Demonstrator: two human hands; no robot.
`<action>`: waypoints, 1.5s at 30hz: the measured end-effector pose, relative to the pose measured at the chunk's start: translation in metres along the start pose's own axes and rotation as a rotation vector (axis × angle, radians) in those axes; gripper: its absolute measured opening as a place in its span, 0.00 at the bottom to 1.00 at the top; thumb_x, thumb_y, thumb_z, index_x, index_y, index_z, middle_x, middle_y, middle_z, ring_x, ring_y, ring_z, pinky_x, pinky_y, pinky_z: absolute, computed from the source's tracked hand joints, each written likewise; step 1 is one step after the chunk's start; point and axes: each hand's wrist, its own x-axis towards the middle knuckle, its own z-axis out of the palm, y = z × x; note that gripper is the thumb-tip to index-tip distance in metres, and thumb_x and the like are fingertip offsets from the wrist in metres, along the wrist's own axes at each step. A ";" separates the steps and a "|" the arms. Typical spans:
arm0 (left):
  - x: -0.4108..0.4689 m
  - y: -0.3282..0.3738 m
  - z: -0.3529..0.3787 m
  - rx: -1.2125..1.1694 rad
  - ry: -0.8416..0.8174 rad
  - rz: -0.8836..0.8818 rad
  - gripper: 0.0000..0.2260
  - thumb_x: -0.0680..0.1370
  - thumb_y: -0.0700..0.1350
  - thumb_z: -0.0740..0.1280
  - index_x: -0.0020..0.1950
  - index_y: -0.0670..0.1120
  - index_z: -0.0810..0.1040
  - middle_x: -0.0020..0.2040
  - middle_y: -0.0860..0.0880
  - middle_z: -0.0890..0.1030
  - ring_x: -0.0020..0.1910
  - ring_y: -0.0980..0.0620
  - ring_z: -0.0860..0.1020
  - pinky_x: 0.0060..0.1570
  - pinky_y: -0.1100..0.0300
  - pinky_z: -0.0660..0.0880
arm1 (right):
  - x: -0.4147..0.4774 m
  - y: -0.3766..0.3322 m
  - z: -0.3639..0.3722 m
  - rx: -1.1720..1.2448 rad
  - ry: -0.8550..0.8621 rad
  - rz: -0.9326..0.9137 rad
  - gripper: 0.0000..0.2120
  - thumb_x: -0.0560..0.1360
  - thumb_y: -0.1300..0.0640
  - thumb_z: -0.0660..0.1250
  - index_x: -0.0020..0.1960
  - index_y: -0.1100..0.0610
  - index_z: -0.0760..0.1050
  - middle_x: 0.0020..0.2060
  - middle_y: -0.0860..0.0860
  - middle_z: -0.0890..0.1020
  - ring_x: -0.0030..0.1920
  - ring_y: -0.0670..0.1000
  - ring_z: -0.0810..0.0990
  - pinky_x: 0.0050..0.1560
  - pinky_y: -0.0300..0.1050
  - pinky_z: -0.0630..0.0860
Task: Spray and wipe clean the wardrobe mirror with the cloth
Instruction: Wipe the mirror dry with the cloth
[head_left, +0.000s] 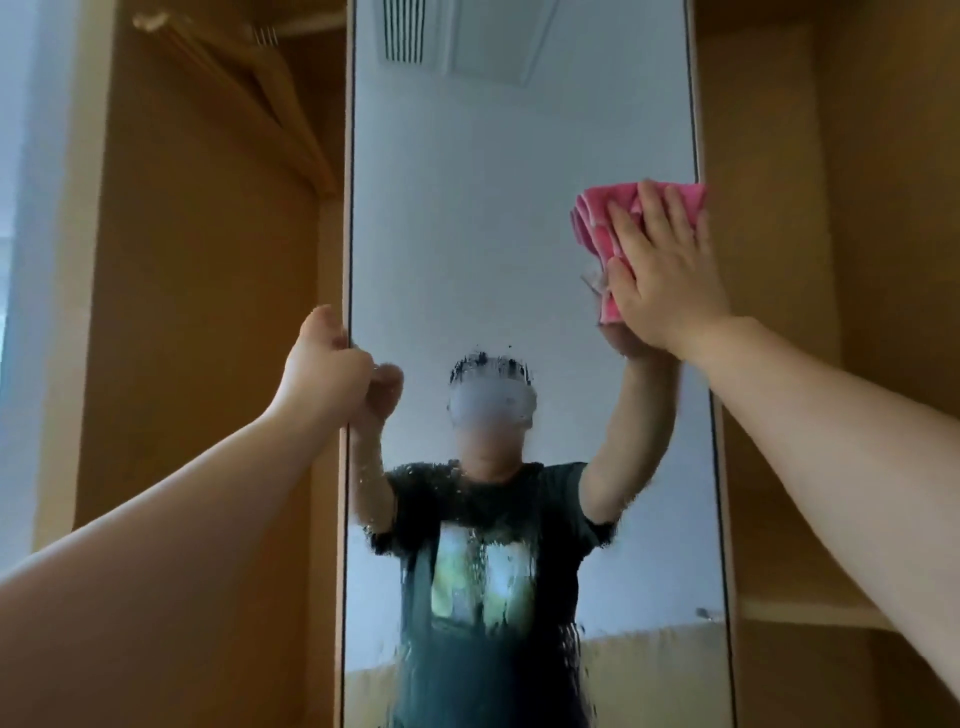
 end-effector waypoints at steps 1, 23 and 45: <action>0.000 -0.002 -0.002 0.028 0.021 -0.001 0.25 0.68 0.32 0.61 0.64 0.49 0.69 0.51 0.48 0.79 0.45 0.49 0.79 0.35 0.61 0.79 | -0.008 0.001 0.002 -0.003 -0.009 -0.007 0.29 0.79 0.46 0.44 0.79 0.53 0.51 0.79 0.57 0.49 0.78 0.60 0.44 0.76 0.61 0.40; -0.013 -0.024 -0.024 0.358 -0.064 0.198 0.21 0.82 0.38 0.53 0.75 0.50 0.64 0.50 0.48 0.80 0.41 0.59 0.78 0.31 0.71 0.70 | -0.103 -0.023 0.028 -0.063 -0.034 -0.056 0.30 0.79 0.43 0.40 0.79 0.53 0.53 0.79 0.55 0.50 0.78 0.58 0.44 0.75 0.57 0.36; -0.022 -0.024 -0.028 0.412 -0.112 0.259 0.24 0.82 0.36 0.53 0.77 0.50 0.58 0.41 0.54 0.78 0.30 0.61 0.79 0.25 0.76 0.69 | 0.027 -0.050 0.007 -0.054 0.029 -0.084 0.28 0.82 0.46 0.42 0.80 0.51 0.47 0.79 0.54 0.45 0.78 0.57 0.40 0.76 0.58 0.35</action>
